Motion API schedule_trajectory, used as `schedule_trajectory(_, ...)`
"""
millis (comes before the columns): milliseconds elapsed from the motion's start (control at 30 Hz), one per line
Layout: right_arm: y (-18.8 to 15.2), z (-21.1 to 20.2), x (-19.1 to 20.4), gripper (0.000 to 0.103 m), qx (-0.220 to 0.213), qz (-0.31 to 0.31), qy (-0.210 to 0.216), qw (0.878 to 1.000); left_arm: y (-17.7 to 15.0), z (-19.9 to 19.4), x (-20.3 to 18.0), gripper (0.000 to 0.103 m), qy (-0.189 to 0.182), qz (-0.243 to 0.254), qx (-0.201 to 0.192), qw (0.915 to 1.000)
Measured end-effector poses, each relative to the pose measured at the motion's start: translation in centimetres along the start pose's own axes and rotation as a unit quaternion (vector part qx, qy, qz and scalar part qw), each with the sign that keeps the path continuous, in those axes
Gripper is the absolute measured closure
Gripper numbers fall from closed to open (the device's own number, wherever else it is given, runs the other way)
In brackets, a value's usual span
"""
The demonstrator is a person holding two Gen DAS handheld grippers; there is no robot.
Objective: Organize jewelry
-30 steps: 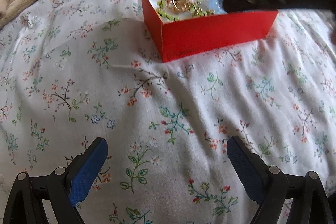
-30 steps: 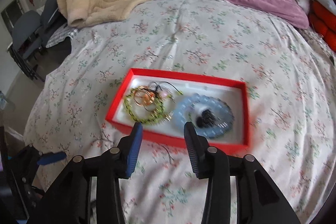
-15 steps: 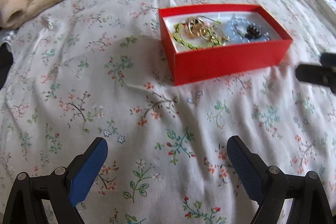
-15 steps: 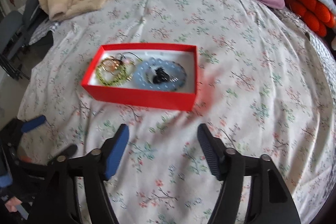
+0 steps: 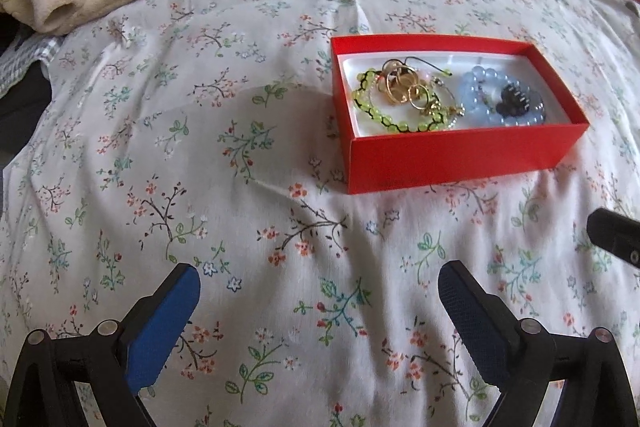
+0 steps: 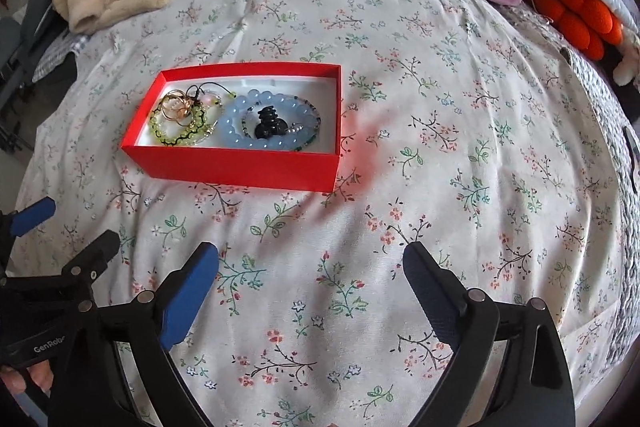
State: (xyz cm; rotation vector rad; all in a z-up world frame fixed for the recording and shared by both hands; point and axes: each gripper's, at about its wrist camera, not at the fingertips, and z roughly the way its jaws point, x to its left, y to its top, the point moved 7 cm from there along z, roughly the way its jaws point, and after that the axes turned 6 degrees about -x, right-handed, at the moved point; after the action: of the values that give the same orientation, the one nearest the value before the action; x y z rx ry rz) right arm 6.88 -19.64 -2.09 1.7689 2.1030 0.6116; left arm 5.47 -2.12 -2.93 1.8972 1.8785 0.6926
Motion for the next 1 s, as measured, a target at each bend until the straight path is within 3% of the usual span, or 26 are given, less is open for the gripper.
schedule_trajectory(1000, -0.35, 0.64, 0.38, 0.008, 0.010, 0.000, 0.001, 1.000, 0.24, 0.07, 0.23, 0.004, 0.010, -0.001, -0.005, 0.9999)
